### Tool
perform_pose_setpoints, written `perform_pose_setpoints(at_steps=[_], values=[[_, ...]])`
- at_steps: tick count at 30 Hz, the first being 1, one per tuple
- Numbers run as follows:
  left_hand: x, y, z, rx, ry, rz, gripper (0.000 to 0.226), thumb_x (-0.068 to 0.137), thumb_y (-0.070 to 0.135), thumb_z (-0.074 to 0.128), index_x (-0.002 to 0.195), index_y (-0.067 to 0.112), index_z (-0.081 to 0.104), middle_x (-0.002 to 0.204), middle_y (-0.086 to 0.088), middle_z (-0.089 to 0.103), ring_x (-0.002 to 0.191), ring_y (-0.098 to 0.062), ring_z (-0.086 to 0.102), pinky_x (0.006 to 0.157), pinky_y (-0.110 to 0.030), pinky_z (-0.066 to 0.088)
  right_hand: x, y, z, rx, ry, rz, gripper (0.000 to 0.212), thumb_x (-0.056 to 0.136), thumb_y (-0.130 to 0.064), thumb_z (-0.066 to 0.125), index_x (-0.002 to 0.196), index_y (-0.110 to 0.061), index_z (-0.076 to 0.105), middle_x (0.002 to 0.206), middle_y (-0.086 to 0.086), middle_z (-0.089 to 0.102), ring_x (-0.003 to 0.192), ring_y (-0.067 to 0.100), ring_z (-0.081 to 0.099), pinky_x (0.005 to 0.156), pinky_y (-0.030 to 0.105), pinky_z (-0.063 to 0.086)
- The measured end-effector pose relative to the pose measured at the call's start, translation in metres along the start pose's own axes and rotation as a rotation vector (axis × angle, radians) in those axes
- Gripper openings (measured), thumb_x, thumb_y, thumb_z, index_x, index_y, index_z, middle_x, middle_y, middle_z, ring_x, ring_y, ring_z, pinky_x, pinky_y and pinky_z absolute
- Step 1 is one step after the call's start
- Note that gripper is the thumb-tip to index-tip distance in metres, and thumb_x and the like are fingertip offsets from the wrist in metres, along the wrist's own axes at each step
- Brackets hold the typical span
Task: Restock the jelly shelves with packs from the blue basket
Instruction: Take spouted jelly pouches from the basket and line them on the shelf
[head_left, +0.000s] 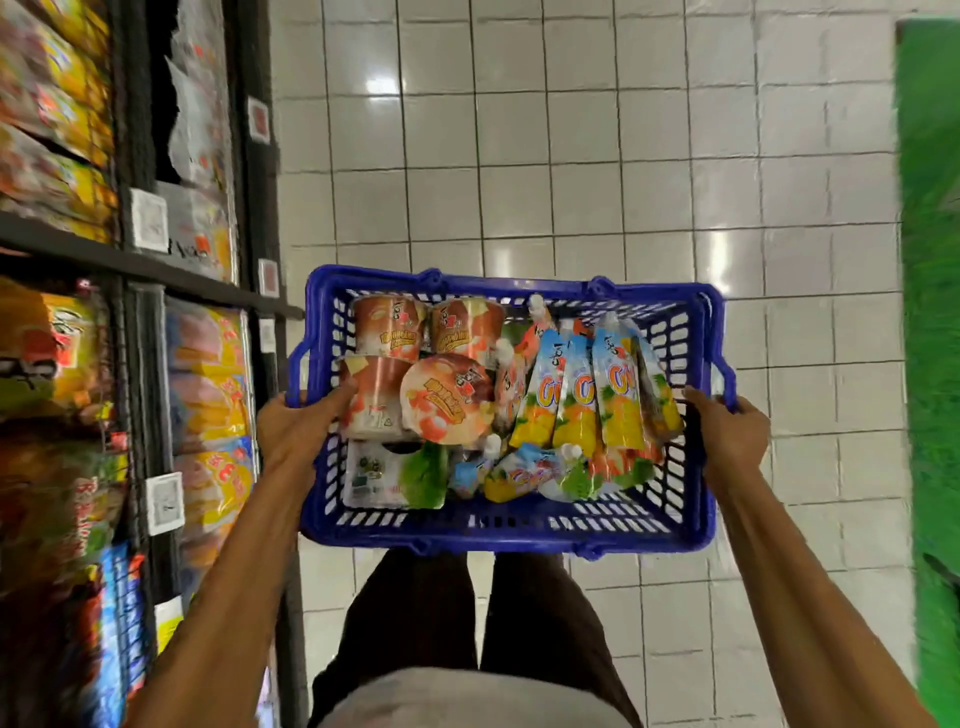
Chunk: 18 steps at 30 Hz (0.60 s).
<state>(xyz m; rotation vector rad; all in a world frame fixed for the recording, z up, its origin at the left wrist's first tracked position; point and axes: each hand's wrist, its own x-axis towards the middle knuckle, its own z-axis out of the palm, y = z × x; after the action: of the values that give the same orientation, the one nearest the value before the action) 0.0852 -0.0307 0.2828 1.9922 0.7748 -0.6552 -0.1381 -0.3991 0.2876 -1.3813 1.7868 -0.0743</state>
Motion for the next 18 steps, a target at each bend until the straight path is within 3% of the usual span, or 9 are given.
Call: perform_pose_setpoints(at_steps=[4,8,11,15,18], values=[[-0.045,0.057,-0.031,0.018,-0.007,0.045,0.051,0.061,0.046,0.089,0.100,0.016,0.073,0.096,-0.011,0.074,0.084,-0.027,0.071,0.079,-0.043,0.060,-0.038,-0.057,-0.050,0.077,0.015,-0.059,0.022,0.064,-0.034,0.078,0.065,-0.019,0.063,0.063,0.001,0.065,0.055,0.018,0.058,0.059,0.034,0.051],[-0.068,0.095,-0.037,-0.028,-0.028,0.043,0.051,0.061,0.047,0.088,0.099,0.016,0.075,0.093,-0.010,0.075,0.073,-0.023,0.069,0.066,-0.034,0.058,-0.042,-0.101,-0.074,0.108,0.014,-0.107,0.022,0.065,-0.033,0.078,0.064,-0.019,0.061,0.057,-0.001,0.060,0.043,0.009,0.053,0.051,0.028,0.045],[-0.071,0.127,-0.025,-0.056,0.032,0.062,0.044,0.058,0.045,0.090,0.089,0.018,0.075,0.085,-0.006,0.075,0.062,-0.016,0.067,0.052,-0.024,0.051,-0.025,-0.136,-0.076,0.093,-0.022,-0.116,0.020,0.068,-0.030,0.077,0.070,-0.014,0.064,0.058,0.002,0.059,0.049,0.017,0.053,0.054,0.031,0.045],[-0.076,0.164,-0.001,-0.114,0.095,0.011,0.045,0.061,0.043,0.089,0.093,0.014,0.074,0.087,-0.008,0.074,0.070,-0.022,0.069,0.060,-0.030,0.055,0.010,-0.200,-0.067,0.044,-0.085,-0.164,0.022,0.068,-0.034,0.076,0.068,-0.016,0.063,0.061,0.004,0.059,0.056,0.021,0.054,0.057,0.035,0.046],[-0.082,0.188,0.013,-0.195,0.163,-0.018,0.033,0.067,0.038,0.087,0.086,0.017,0.071,0.082,-0.006,0.073,0.064,-0.018,0.067,0.057,-0.028,0.055,0.033,-0.260,-0.060,-0.021,-0.141,-0.250,0.026,0.068,-0.040,0.074,0.064,-0.019,0.058,0.059,0.004,0.057,0.054,0.020,0.052,0.055,0.034,0.043]])
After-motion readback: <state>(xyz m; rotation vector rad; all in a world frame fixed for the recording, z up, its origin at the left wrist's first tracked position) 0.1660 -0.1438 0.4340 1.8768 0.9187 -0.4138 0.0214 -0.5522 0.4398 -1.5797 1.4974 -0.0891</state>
